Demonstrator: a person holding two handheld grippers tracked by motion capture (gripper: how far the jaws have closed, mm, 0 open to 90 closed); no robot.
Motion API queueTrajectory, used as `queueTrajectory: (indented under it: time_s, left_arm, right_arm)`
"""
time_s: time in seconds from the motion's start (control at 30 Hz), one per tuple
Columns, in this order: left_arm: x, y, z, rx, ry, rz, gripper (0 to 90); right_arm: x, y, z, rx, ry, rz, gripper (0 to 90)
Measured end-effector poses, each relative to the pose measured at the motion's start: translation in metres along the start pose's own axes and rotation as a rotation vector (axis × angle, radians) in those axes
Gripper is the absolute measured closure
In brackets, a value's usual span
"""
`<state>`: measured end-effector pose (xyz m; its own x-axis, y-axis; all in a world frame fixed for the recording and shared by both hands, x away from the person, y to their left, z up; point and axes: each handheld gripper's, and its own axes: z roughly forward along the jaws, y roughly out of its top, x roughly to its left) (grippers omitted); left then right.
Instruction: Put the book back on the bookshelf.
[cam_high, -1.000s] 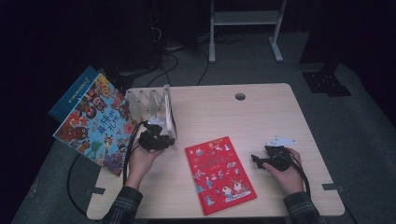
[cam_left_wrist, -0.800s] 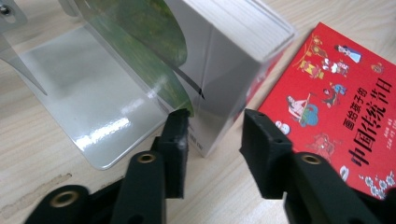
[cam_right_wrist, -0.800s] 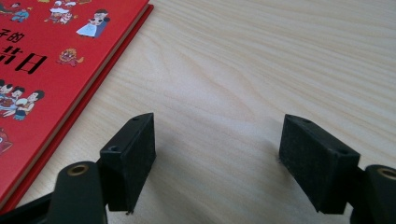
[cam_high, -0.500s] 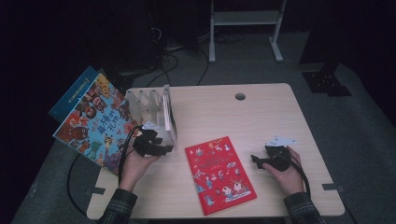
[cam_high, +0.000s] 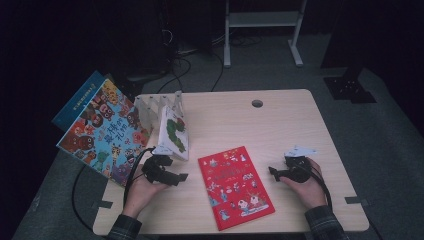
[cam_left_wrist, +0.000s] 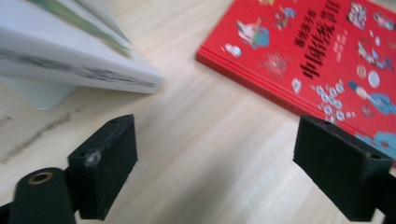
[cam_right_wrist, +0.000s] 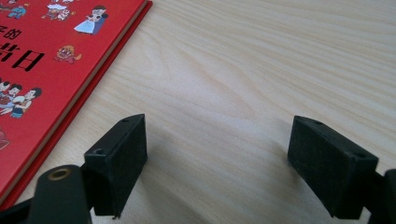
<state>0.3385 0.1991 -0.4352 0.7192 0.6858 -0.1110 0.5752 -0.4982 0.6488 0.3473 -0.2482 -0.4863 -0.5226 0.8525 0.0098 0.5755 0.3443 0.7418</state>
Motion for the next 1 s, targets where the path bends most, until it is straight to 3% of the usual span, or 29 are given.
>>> queueTrajectory:
  time_s: [0.23,0.43,0.6,0.83,0.9,0.97,1.0]
  left_arm:
    - [-0.013,-0.007,0.007,0.025,-0.032,0.037,7.4]
    - [-0.028,-0.005,0.023,0.071,-0.064,0.106,3.8]
    - [-0.038,-0.004,0.034,0.111,-0.069,0.156,2.7]
    - [-0.047,-0.003,0.046,0.127,-0.077,0.204,2.3]
    - [-0.053,-0.001,0.051,0.118,-0.076,0.24,2.3]
    - [-0.055,-0.001,0.053,0.115,-0.069,0.249,1.3]
    - [-0.059,0.0,0.056,0.116,-0.057,0.284,0.6]
  right_arm:
    - [0.0,0.0,0.0,0.002,-0.001,0.0,17.7]
    - [0.0,0.0,0.0,0.002,-0.002,0.0,17.7]
    - [0.0,0.0,0.0,0.001,0.0,0.001,17.7]
    - [0.0,0.0,0.0,0.0,-0.003,0.002,17.9]
    - [0.0,-0.001,-0.001,-0.001,-0.008,0.006,18.0]
    - [0.0,-0.001,-0.001,-0.001,-0.01,0.009,18.1]
    - [0.0,-0.001,-0.001,-0.002,-0.012,0.01,18.7]
